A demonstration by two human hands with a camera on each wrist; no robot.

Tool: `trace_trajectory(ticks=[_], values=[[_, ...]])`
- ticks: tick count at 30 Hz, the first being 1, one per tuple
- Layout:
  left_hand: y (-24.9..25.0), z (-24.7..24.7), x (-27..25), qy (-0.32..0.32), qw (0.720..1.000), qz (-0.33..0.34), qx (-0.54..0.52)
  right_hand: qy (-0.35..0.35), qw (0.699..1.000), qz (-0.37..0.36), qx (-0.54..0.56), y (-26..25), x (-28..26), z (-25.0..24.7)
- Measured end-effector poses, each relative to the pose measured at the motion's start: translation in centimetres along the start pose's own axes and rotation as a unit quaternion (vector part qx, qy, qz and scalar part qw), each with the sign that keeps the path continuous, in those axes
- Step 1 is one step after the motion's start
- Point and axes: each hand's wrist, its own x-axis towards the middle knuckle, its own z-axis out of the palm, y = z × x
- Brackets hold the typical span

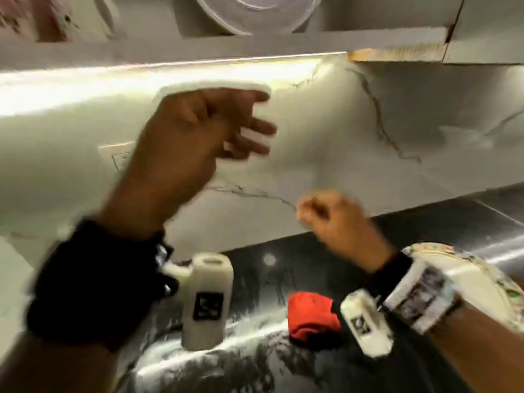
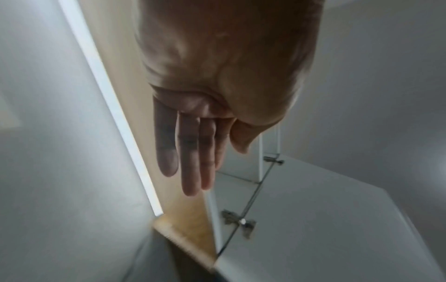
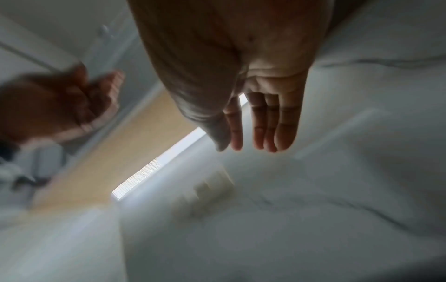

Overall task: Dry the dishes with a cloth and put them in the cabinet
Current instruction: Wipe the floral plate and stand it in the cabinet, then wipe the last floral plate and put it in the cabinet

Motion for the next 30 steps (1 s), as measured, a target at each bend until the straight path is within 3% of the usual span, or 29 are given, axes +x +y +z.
trace_trajectory(ticks=[2, 4, 5, 8, 10, 12, 14, 16, 19, 22, 26, 30], values=[[-4.6, 0.9, -3.1, 0.005, 0.998, -0.048, -0.037, -0.191, 0.969, 0.116, -0.109, 5.1, -5.0, 6.1], [-10.3, 2.3, -5.6, 0.024, 0.994, -0.108, -0.007, -0.372, 0.888, 0.164, -0.214, 8.9, -9.0, 10.4], [-12.7, 2.9, -6.2, 0.031, 0.989, -0.143, 0.01, -0.424, 0.859, 0.157, -0.239, 10.1, -10.2, 11.9], [-17.1, 4.9, -8.0, 0.015, 0.973, -0.23, -0.002, -0.456, 0.84, 0.123, -0.266, 12.5, -12.8, 14.8], [-19.0, 6.4, -9.1, 0.003, 0.961, -0.275, -0.025, -0.425, 0.854, 0.109, -0.28, 13.0, -13.5, 15.6], [-19.9, 8.2, -9.2, 0.009, 0.951, -0.307, -0.04, -0.372, 0.888, 0.104, -0.25, 14.1, -13.9, 15.3], [-21.1, 10.3, -8.8, 0.027, 0.943, -0.327, -0.061, -0.293, 0.93, 0.159, -0.158, 15.3, -14.1, 13.6], [-22.9, 13.3, -8.3, 0.06, 0.93, -0.35, -0.09, -0.177, 0.949, 0.255, -0.055, 17.7, -14.1, 10.6], [-26.0, 19.7, -7.1, 0.081, 0.911, -0.389, -0.111, -0.035, 0.943, 0.33, 0.009, 21.5, -14.2, 3.9], [-29.2, 28.4, -6.1, 0.014, 0.887, -0.447, -0.119, 0.056, 0.921, 0.383, 0.033, 25.3, -14.5, -3.0], [-35.1, 40.8, -5.6, -0.109, 0.852, -0.511, -0.039, 0.137, 0.887, 0.439, 0.046, 30.6, -15.6, -9.9], [-38.1, 48.7, -4.7, -0.16, 0.843, -0.513, 0.03, 0.184, 0.863, 0.465, 0.074, 34.1, -17.3, -14.3]])
